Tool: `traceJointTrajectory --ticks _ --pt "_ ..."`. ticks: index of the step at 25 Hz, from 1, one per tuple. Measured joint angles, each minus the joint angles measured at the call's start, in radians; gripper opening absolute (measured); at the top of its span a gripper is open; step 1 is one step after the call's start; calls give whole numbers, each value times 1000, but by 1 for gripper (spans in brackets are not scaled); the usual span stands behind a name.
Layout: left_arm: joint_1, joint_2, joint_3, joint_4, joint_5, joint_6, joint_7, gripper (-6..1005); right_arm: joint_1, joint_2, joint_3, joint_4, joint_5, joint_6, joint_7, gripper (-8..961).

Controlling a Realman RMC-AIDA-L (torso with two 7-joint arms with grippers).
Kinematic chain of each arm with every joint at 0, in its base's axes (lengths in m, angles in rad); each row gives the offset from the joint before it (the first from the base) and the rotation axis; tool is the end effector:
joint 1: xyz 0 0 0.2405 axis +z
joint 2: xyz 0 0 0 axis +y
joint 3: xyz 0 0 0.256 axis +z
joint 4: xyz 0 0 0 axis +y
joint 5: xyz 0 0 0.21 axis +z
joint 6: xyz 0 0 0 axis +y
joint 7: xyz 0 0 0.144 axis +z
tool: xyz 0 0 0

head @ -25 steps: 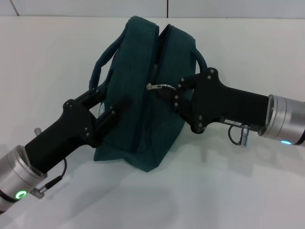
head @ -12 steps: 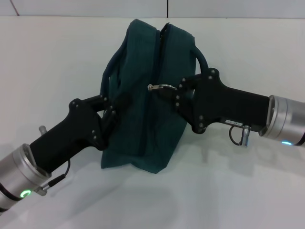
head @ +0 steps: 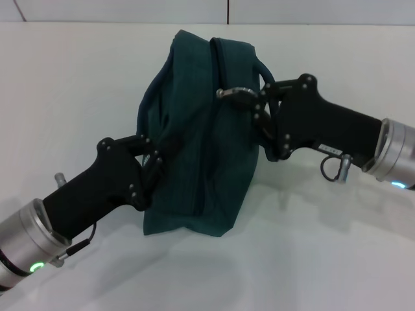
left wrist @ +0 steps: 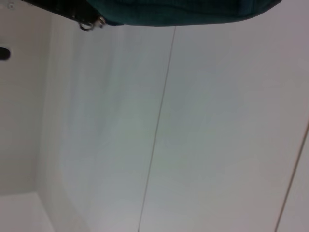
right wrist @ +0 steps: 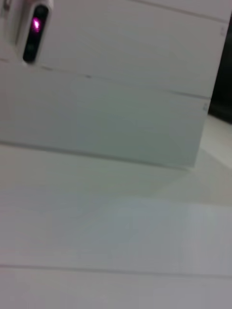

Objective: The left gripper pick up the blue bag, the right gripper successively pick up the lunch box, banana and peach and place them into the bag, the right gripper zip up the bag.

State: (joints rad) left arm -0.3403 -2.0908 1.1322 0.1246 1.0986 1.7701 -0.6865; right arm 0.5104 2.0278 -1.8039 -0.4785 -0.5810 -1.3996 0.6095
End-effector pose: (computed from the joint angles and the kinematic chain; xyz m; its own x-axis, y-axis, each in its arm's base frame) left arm -0.2702 0.2351 -0.0392 0.4664 0.0246 0.8842 0.4799 -0.8468 -0.2296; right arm 0.1800 0.3180 -0.0524 0.6177 0.2277 -0.7527 -0.1215 -0.9180 -0.3774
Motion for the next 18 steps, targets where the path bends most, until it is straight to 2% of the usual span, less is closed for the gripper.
traceJointTrajectory --ticks 7,18 --pt "6 5 0 4 -6 -1 10 52 4 0 2 32 70 12 8 13" --pt "11 13 -3 4 -67 -37 -5 51 11 -5 -10 62 84 6 62 13"
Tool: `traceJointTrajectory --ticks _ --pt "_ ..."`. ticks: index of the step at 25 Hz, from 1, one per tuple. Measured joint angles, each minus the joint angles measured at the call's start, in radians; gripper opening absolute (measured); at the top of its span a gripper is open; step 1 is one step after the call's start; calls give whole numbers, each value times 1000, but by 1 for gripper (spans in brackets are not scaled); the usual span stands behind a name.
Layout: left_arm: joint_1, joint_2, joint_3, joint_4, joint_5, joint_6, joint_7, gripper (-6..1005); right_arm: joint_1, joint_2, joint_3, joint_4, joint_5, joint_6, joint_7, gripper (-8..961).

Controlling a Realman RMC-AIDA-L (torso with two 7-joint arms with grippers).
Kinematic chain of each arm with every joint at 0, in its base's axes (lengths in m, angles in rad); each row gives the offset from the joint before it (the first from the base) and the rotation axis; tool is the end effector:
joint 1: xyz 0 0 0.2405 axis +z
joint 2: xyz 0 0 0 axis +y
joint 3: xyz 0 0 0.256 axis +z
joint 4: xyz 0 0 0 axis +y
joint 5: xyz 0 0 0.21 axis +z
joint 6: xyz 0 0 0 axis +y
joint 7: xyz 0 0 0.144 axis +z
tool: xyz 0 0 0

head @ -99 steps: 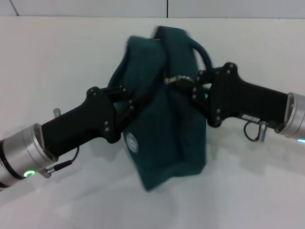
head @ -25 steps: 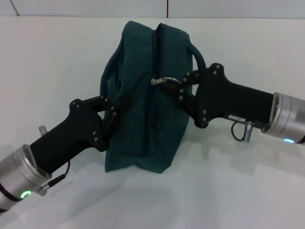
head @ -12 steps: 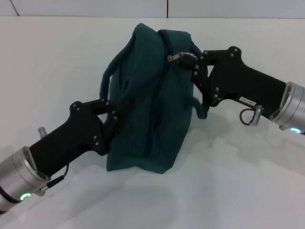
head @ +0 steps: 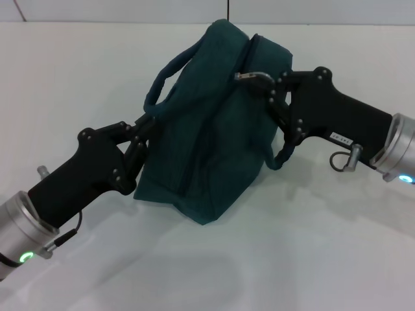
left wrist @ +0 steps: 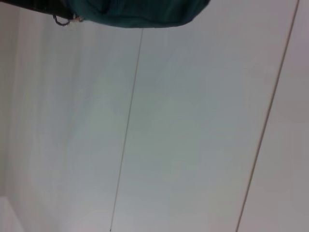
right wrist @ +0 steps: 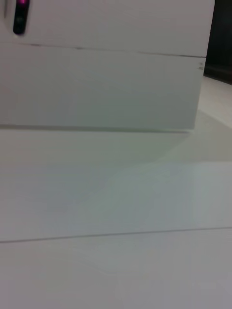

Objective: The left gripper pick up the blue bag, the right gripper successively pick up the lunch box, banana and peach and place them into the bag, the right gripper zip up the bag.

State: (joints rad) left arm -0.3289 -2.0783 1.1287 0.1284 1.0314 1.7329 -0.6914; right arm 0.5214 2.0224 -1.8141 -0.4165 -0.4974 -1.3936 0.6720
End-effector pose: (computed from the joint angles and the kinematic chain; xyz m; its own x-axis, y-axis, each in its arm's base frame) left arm -0.2805 0.2428 -0.0297 0.4707 0.0078 0.8823 0.5358 -0.7970 -0.2788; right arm 0.1915 0.3253 -0.0476 0.6034 0.1335 -0.7862 -0.2448 -0.9072 -0.3420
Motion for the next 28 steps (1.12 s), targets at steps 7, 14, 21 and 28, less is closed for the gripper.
traceJointTrajectory --ticks 7,14,21,28 --pt "-15 0 -1 5 -9 -5 -1 27 6 0 -58 -8 -4 -18 28 13" --pt "-38 -4 7 9 27 3 -20 22 22 4 -66 -8 4 -19 77 13" --pt "-49 -9 8 10 49 20 -23 57 22 5 -70 -10 19 -15 78 13" --pt "-58 -16 7 4 41 38 -28 280 21 5 -74 -11 19 -14 80 13"
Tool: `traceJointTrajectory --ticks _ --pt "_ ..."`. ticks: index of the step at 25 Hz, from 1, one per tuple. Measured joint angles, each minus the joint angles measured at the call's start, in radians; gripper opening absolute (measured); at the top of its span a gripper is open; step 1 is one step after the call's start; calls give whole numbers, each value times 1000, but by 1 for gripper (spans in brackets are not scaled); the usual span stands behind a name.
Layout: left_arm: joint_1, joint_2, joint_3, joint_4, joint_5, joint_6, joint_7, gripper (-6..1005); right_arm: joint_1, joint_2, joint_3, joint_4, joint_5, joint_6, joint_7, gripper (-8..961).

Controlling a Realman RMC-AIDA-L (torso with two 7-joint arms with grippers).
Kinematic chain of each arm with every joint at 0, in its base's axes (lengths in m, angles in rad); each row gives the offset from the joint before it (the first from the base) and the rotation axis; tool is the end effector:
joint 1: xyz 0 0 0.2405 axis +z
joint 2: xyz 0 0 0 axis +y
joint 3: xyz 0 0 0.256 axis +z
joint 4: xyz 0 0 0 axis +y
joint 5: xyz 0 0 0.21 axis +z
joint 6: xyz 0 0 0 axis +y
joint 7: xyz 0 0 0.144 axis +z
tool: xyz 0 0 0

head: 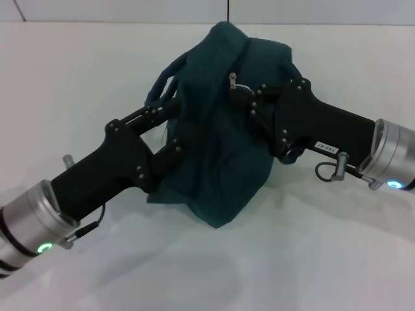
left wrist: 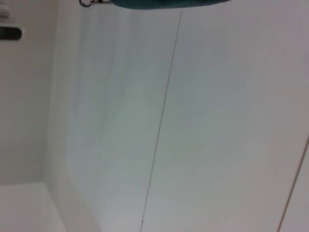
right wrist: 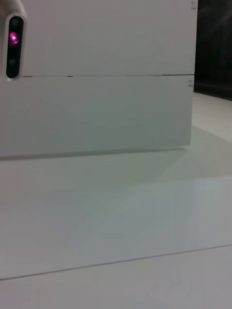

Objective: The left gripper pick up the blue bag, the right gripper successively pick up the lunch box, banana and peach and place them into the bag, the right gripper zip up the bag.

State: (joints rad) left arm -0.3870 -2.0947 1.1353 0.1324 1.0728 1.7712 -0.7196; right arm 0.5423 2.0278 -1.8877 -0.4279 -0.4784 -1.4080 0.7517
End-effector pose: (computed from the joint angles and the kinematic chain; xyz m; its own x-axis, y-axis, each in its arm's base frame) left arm -0.2571 0.2501 -0.0372 0.4405 0.0144 0.8976 0.4604 -0.8620 -0.2121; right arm 0.1781 0.3182 -0.0580 0.5787 0.0564 -0.8136 -0.2322 -0.9449 -0.2307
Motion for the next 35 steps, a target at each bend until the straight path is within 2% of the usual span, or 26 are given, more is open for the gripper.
traceJointTrajectory --ticks 6,8,18,30,33,35 --pt "-31 -9 -4 -16 -14 -65 3 488 -3 0 -2 0 0 0 1 14" --pt "-40 -8 -5 -34 -41 -80 2 655 -5 0 -3 0 0 -3 1 14" --pt "-20 -1 -6 -42 -107 -67 -1 652 -9 0 -4 3 0 -4 2 14" --pt "-68 -2 1 -48 -93 -79 -1 648 -10 0 -1 5 0 -5 2 14" --pt "-71 -3 1 -48 -90 -79 2 488 -10 0 1 8 0 -9 2 14" --pt "-72 -4 1 -47 -82 -81 4 421 -10 0 1 8 0 -16 2 14"
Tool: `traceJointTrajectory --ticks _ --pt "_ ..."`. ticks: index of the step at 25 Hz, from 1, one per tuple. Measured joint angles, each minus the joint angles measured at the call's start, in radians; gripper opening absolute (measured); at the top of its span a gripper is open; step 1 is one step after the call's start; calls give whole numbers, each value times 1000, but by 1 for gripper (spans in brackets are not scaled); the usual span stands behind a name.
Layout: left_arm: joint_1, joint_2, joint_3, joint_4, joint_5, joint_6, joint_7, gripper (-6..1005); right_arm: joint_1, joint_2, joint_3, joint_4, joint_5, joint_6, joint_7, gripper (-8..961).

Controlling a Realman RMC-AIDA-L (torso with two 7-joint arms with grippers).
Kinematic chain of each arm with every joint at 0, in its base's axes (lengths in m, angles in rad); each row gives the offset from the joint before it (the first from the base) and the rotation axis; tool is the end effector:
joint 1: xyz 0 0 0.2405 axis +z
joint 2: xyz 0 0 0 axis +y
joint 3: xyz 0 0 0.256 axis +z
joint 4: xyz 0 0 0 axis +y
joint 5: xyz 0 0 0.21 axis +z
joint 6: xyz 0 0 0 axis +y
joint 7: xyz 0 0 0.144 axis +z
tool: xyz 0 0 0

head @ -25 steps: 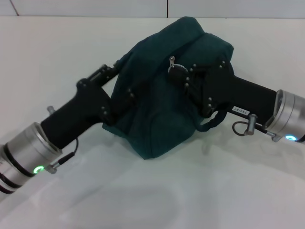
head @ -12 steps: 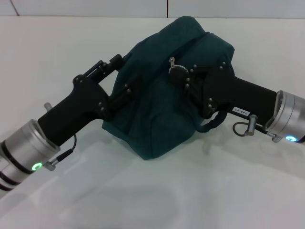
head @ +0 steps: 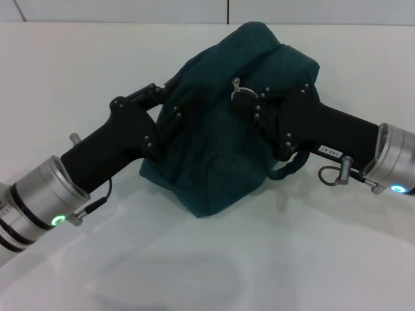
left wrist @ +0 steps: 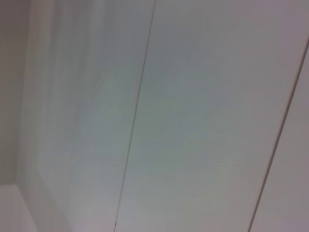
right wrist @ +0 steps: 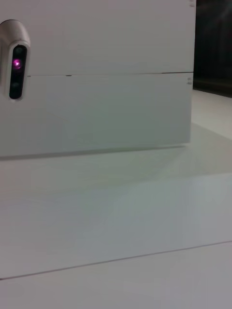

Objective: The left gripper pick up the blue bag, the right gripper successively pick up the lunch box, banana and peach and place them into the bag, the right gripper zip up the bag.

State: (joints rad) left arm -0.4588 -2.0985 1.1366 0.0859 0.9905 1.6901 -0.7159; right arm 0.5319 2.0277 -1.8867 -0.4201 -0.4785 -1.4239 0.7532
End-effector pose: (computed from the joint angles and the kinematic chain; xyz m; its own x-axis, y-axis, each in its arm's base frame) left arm -0.2506 0.2757 -0.0411 0.4440 0.0152 0.8959 0.5116 -0.8251 -0.2395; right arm 0.1821 0.3148 -0.0572 0.5730 0.0481 -0.8181 -0.2403 -0.9446 -0.2238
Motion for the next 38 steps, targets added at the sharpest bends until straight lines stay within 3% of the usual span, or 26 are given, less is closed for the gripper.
traceJointTrajectory --ticks 4,10,15,20,22,24,32,38 --pt "-10 1 0 6 27 -12 1 286 -8 0 -1 1 17 -9 0 14" --pt "-20 3 0 11 48 -21 2 171 -11 -1 -3 1 24 -9 18 14" --pt "-16 4 0 12 57 -21 21 76 -4 -15 0 -6 11 -11 101 14" --pt "-4 5 0 12 67 -16 65 50 19 -72 7 -57 -66 0 260 14" --pt "-3 5 0 12 73 -14 79 51 24 -108 23 -89 -107 1 335 14" --pt "-3 5 0 13 78 -14 87 51 24 -126 100 -108 -176 -29 418 14" --pt "-1 6 0 13 106 -13 114 53 15 -123 348 -131 -398 -81 553 14" --pt "3 6 0 21 118 -13 119 55 10 -116 460 -153 -529 -70 590 14"
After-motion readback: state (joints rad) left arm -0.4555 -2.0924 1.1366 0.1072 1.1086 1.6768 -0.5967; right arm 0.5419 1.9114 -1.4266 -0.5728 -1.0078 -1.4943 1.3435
